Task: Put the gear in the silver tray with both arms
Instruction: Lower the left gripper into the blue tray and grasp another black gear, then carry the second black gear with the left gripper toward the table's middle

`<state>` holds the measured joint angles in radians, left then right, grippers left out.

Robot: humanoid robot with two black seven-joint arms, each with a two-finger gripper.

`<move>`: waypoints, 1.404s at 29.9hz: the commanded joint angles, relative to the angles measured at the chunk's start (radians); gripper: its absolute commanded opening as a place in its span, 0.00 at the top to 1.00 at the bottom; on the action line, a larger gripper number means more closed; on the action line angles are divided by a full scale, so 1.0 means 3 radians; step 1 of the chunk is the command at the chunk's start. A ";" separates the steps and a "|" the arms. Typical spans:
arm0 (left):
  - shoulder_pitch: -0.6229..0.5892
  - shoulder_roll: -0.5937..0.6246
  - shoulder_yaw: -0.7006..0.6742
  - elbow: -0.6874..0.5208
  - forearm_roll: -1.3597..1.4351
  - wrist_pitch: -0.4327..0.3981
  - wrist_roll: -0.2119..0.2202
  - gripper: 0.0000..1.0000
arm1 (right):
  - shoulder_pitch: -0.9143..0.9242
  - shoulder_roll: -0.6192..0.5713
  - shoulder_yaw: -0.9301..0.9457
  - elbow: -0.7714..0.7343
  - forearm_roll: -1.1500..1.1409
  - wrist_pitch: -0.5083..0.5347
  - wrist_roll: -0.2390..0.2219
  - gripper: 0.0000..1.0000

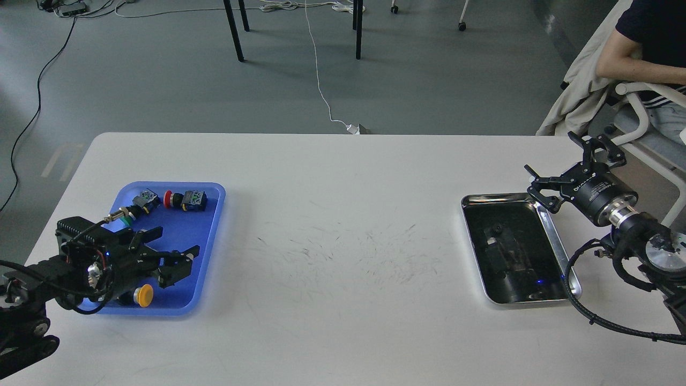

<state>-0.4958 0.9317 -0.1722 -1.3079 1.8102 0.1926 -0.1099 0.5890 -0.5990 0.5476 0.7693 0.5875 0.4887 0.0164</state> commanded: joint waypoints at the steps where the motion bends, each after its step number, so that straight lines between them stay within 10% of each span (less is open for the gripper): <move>1: 0.0017 -0.0002 0.0012 0.0090 0.0020 0.0002 -0.0094 0.30 | 0.0005 -0.0013 0.0000 0.0003 0.0000 0.0000 0.0001 0.01; 15: 0.0114 -0.0135 0.0012 0.0412 0.0020 0.0079 -0.0258 0.50 | 0.0005 -0.0028 0.0010 0.0013 0.0000 0.0000 0.0007 0.01; 21: 0.0129 -0.0140 0.0012 0.0422 0.0020 0.0069 -0.0263 0.90 | 0.0005 -0.0033 0.0010 0.0013 0.0000 0.0000 0.0007 0.01; 29: 0.0068 -0.0079 -0.0049 0.0331 -0.0026 0.0069 -0.0268 0.96 | 0.0026 -0.0038 0.0010 0.0023 0.0000 0.0000 0.0007 0.01; 37: -0.0908 0.0274 -0.0254 -0.0804 -0.0404 -0.0432 0.0141 0.96 | 0.0122 -0.0253 0.0036 0.0028 -0.0010 0.0000 -0.0004 0.01; 42: -0.1205 -0.0557 -0.0254 -0.1173 -0.0507 -0.0667 0.0483 0.94 | 0.0240 -0.0462 0.0036 -0.0033 -0.0010 0.0000 -0.0009 0.01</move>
<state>-0.8197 0.9265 -0.2515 -1.6134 1.6720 0.0318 -0.0169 0.6487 -0.7067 0.5573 0.7694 0.5844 0.4887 0.0143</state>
